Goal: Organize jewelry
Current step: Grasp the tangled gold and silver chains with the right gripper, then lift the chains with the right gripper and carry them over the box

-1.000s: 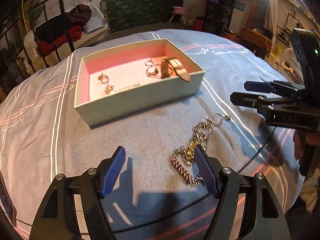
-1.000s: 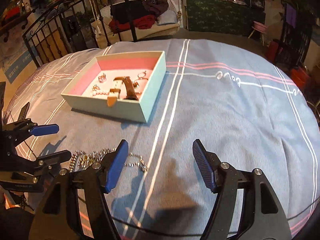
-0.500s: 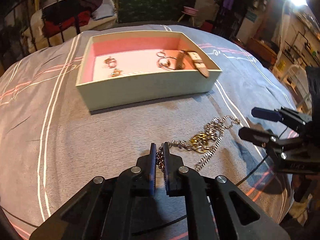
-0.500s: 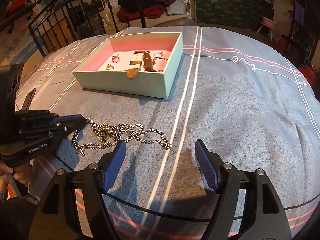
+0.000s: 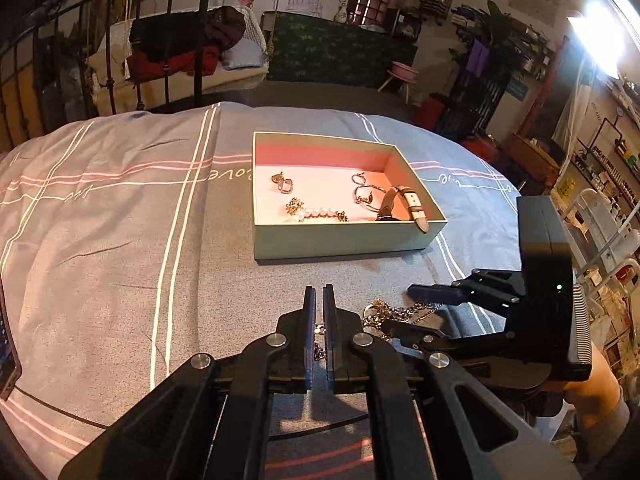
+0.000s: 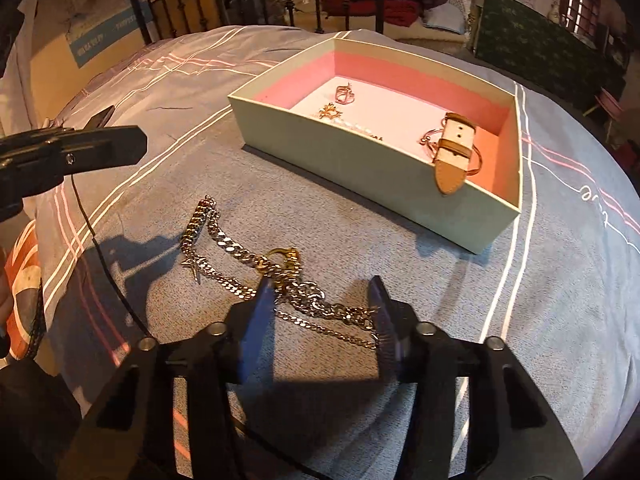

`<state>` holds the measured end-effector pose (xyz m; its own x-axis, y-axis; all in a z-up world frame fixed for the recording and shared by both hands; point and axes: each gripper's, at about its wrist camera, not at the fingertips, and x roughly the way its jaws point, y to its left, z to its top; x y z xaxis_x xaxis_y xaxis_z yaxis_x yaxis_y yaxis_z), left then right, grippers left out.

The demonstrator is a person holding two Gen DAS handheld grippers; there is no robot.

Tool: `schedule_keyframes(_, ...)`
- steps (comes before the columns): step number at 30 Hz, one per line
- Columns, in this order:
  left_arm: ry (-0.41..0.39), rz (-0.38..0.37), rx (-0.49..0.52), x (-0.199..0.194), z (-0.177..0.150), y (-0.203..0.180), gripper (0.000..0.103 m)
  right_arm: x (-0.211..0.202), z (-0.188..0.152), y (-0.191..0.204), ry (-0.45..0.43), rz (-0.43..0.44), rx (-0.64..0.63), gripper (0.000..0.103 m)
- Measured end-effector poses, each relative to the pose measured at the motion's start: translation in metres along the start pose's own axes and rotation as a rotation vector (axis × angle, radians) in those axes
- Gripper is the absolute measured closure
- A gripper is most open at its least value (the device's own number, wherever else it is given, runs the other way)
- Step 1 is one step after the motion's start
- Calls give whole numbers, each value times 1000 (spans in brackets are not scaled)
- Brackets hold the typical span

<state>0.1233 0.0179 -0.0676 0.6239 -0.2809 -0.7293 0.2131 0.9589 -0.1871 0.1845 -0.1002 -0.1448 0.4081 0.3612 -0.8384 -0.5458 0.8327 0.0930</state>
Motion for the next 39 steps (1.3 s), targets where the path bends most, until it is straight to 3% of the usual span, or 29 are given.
schedule_keyframes(1,-1,8,8,1,0,-2,99,-1,0,1,1,11,3,90)
schedule_keyframes(5,26,14,16,8,-4,-4,99,-13,-4,2,-22,15,9,91)
schedule_keyframes(11,59,7,28,16,-12,-6,99,-63,-2,0,-161,6,14,91)
schedule_keyframes(17,72,9,38,21,-17,-9,99,-126,23,1,-335,-16,-13,91)
schedule_keyframes(23,79,5,36,22,-20,-10,99,-169,41,8,-446,-52,-63,92)
schedule_keyframes(33,74,-21,65,24,-14,-22,99,-192,47,15,-499,-52,-82,92)
schedule_keyframes(39,22,-11,103,17,13,-31,99,-189,60,13,-508,-44,-84,92)
